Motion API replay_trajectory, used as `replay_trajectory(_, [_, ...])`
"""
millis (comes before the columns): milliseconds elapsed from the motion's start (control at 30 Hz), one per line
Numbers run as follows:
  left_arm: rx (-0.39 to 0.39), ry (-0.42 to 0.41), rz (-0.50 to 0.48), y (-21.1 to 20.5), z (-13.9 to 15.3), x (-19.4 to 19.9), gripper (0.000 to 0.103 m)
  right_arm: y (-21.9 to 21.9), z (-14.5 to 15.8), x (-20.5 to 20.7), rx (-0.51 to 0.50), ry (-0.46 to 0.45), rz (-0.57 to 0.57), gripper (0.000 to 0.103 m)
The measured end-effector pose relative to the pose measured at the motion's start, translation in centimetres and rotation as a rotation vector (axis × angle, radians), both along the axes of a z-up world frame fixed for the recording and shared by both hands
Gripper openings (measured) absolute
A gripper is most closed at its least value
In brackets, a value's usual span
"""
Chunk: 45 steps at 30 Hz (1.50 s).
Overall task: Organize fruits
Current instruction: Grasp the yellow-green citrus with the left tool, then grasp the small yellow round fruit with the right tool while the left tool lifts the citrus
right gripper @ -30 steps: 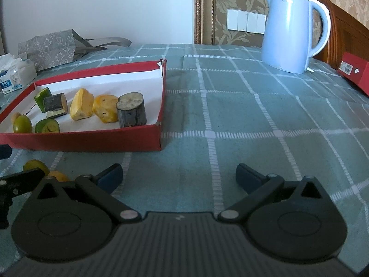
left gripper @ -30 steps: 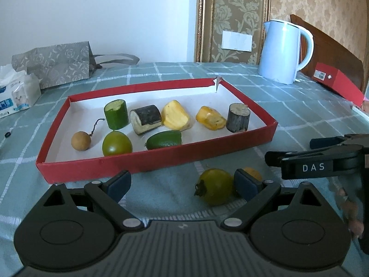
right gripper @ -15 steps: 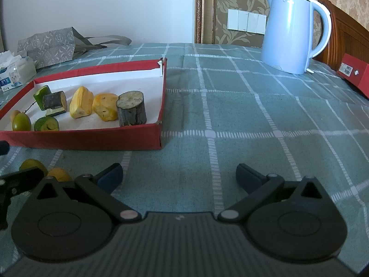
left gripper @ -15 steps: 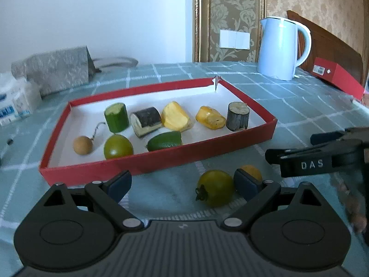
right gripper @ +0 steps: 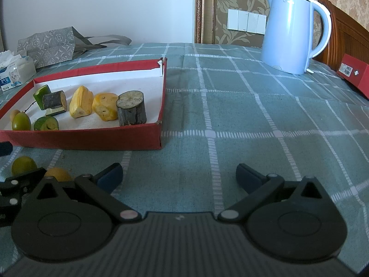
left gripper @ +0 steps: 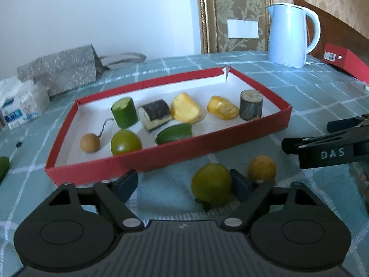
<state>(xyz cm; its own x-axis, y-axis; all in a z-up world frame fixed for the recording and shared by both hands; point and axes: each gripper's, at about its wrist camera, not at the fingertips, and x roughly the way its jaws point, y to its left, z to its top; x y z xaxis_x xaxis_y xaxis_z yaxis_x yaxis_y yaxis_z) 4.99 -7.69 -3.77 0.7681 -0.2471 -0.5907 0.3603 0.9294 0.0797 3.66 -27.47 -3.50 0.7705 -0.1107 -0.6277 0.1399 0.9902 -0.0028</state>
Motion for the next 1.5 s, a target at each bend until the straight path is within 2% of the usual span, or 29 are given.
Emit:
replay_trajectory(33, [-0.019, 0.012, -0.006, 0.2, 0.0, 0.2, 0.078, 0.0, 0.0, 0.0, 0.000, 0.000, 0.000, 0.103])
replay_trajectory(100, [-0.043, 0.025, -0.019, 0.4, 0.1, 0.3, 0.067, 0.0, 0.0, 0.0, 0.000, 0.000, 0.000, 0.103])
replay_trajectory(300, [-0.030, -0.003, -0.042, 0.0, 0.1, -0.2, 0.057, 0.0, 0.0, 0.0, 0.000, 0.000, 0.000, 0.103])
replay_trajectory(467, [-0.037, -0.007, -0.048, 0.0, 0.0, -0.2, 0.056, 0.0, 0.0, 0.0, 0.000, -0.001, 0.000, 0.103])
replay_trajectory(533, [-0.046, -0.004, -0.050, 0.1, 0.0, -0.2, 0.052, 0.0, 0.0, 0.0, 0.000, -0.001, 0.000, 0.103])
replay_trajectory(600, [-0.052, -0.007, -0.061, 0.0, 0.1, -0.2, 0.039, 0.1, 0.0, 0.0, 0.000, -0.001, 0.000, 0.103])
replay_trajectory(667, [-0.059, -0.007, -0.072, 0.0, 0.1, -0.2, 0.033, 0.1, 0.0, 0.0, 0.000, -0.001, 0.000, 0.103])
replay_trajectory(900, [-0.080, 0.000, -0.049, 0.4, 0.1, -0.2, 0.033, 0.1, 0.0, 0.0, 0.000, -0.001, 0.000, 0.103])
replay_trajectory(1233, [-0.140, 0.008, 0.076, 3.7, 0.2, -0.2, 0.033, 0.0, 0.0, 0.0, 0.013, -0.008, 0.000, 0.103])
replay_trajectory(1367, [-0.159, 0.008, 0.126, 4.9, 0.2, 0.0, 0.033, -0.4, 0.3, -0.5, 0.068, -0.043, 0.019, 0.103])
replay_trajectory(1500, [-0.179, 0.011, 0.140, 5.9, 0.3, 0.0, 0.033, -0.2, 1.2, -1.6, 0.110, -0.120, 0.069, 0.103])
